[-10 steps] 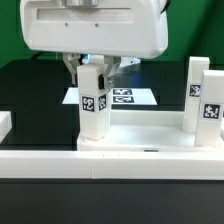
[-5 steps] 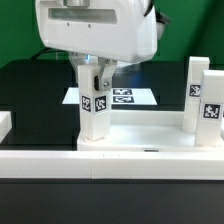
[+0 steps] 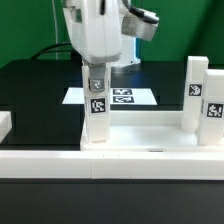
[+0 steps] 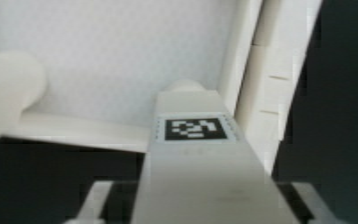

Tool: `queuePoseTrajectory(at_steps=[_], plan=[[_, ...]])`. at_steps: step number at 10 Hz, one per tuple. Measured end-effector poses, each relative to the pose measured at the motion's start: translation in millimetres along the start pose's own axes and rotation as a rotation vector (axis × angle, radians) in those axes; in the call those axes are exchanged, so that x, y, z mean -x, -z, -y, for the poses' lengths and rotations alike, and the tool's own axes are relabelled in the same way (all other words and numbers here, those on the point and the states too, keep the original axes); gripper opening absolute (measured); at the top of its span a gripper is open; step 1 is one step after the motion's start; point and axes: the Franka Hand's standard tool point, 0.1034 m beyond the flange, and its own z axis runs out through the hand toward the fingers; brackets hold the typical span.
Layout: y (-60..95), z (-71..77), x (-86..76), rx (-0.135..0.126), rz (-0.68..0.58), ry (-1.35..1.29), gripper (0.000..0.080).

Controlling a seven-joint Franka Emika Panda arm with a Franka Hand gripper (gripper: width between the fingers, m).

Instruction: Assemble desk

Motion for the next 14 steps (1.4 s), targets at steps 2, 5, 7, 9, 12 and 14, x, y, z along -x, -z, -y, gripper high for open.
queuePoseTrajectory(at_steps=[2,5,7,9,12,14], plan=[[-0.2,1.6,3.2,-0.007,0.005,-0.132,0.029],[-1.9,0.5,3.6,-0.001,0.005,-0.086,0.0449],[-2.3,1.8,8.5,0.032,0.024,0.003,0.0586],[-2.9,1.3,8.4,0.03,0.026,0.128,0.0648],[-3.1,1.1,8.2,0.028,0.029,0.371,0.0649],[-2.3,1.2,10.4,0.068,0.003,0.586,0.0649]])
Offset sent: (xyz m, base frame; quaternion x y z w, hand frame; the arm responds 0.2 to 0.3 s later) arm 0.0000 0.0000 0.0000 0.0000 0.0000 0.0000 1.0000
